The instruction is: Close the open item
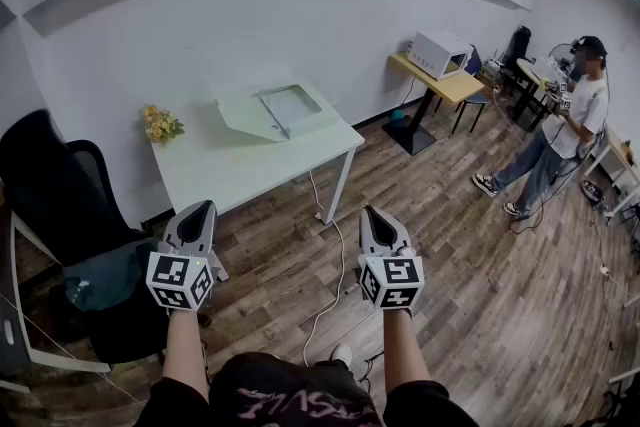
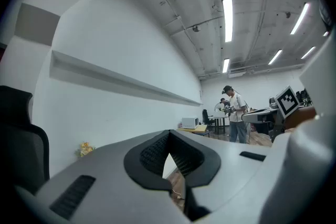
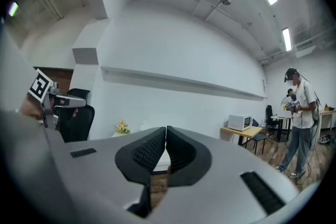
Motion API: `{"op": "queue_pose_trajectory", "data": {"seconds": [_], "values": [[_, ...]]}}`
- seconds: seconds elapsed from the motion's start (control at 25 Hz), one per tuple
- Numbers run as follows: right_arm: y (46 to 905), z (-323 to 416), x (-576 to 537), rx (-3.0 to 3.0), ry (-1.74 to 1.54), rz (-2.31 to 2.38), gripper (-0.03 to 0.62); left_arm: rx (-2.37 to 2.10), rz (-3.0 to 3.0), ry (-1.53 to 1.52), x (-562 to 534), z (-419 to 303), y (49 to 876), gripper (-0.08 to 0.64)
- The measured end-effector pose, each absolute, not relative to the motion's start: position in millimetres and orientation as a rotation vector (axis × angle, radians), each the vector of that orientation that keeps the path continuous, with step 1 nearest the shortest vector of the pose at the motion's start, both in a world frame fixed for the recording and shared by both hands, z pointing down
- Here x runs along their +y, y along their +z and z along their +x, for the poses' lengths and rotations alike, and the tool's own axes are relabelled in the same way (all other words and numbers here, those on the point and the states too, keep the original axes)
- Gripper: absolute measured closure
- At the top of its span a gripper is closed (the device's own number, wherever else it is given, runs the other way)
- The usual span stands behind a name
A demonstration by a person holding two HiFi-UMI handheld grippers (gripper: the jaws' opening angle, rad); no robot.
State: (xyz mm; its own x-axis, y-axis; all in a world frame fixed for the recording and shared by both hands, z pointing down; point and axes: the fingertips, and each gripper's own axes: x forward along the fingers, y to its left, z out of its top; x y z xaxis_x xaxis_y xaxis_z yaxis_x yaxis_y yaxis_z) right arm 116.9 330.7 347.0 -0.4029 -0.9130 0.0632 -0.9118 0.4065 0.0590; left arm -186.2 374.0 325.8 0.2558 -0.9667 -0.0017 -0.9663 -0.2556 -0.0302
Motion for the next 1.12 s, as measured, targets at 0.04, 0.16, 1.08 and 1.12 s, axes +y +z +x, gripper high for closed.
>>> {"op": "queue_pose_trajectory", "data": {"seconds": [0.04,0.16,1.08,1.12], "values": [[345.7,114.5,330.4,-2.566,-0.028,1.666,0.568,1.9,-2.473,-0.021,373.1,-187.5,325.1,0.546],[342.5,108.8,326.7,-2.568,-0.044,1.663,0.568,1.897,-2.478,-0.01,369.4,-190.5,322.9,0.546],[355.5,84.0,300.1,-2.522,-0.04,1.648,0.566,1.887,-2.529,-0.065,342.4,-208.3,347.5,0.546],[357.3,81.6,296.8,-2.524,-0.041,1.645,0.566,1.891,-2.531,-0.068,339.9,-210.1,350.3,0.546]]}}
